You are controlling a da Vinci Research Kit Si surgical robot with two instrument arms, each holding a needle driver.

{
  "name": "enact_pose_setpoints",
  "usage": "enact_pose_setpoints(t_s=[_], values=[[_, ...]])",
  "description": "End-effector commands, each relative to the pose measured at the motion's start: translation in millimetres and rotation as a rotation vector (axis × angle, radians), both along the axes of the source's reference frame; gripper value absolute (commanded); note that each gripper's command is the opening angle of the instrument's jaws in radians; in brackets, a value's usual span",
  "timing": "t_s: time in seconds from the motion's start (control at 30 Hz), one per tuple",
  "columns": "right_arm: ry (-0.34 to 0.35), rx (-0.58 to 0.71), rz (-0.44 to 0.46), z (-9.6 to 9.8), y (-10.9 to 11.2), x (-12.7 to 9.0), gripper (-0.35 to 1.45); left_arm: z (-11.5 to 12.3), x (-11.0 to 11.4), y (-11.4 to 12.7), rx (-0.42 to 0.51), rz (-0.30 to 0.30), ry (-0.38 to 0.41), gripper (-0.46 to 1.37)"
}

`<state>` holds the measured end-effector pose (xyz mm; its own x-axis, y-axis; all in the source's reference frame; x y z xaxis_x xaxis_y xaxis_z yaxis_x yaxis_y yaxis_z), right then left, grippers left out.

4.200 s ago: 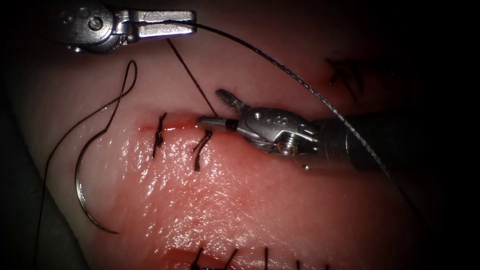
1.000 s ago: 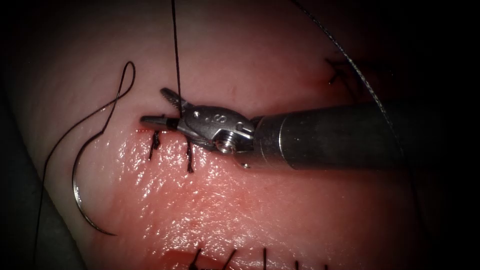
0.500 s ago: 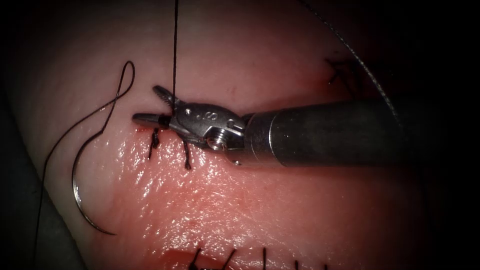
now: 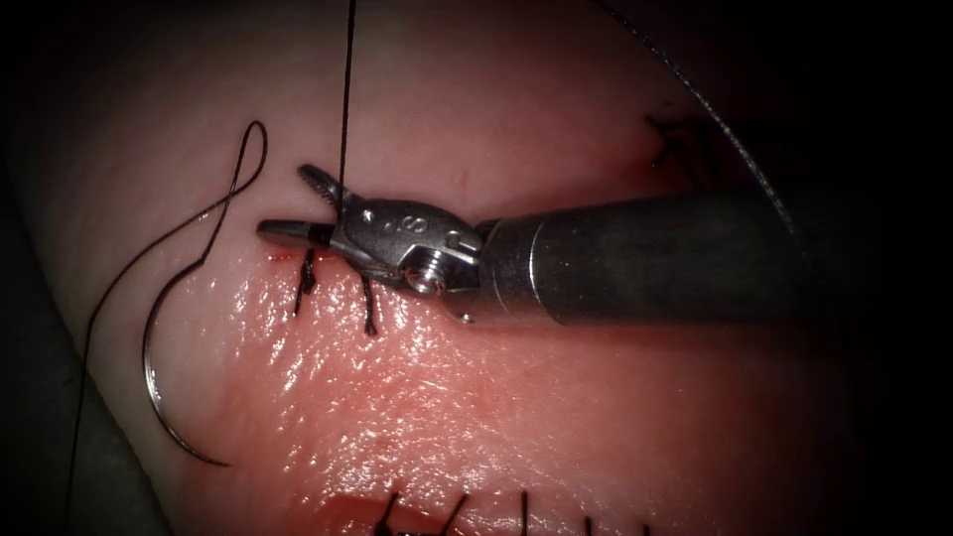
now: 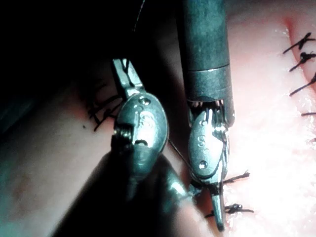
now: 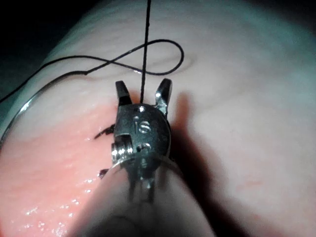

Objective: Wound Closure
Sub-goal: Cut the suture with the right gripper

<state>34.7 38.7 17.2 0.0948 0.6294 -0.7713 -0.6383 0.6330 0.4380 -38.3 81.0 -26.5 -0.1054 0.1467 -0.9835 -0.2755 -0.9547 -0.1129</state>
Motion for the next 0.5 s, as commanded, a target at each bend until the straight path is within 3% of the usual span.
enact_pose_setpoints(t_s=[0.03,0.2,0.3,0.43,0.5], values=[[0.002,-0.003,-0.007,-0.1,0.0,0.0,1.4,0.0,0.0,0.0,0.001,0.007,-0.001,-0.35],[0.004,-0.004,-0.005,-0.2,0.0,0.0,1.39,-0.1,0.0,-0.1,0.001,0.007,-0.001,-0.35],[0.008,-0.006,-0.01,-0.1,-0.1,0.1,1.26,-0.1,0.0,-0.2,0.001,0.007,-0.001,-0.35],[0.017,-0.011,-0.017,0.0,-0.4,0.2,0.67,-0.2,0.0,-0.2,0.001,0.007,-0.001,-0.35],[0.019,-0.011,-0.019,0.0,-0.4,0.1,-0.3,-0.2,0.0,-0.2,0.001,0.007,-0.001,-0.35]])
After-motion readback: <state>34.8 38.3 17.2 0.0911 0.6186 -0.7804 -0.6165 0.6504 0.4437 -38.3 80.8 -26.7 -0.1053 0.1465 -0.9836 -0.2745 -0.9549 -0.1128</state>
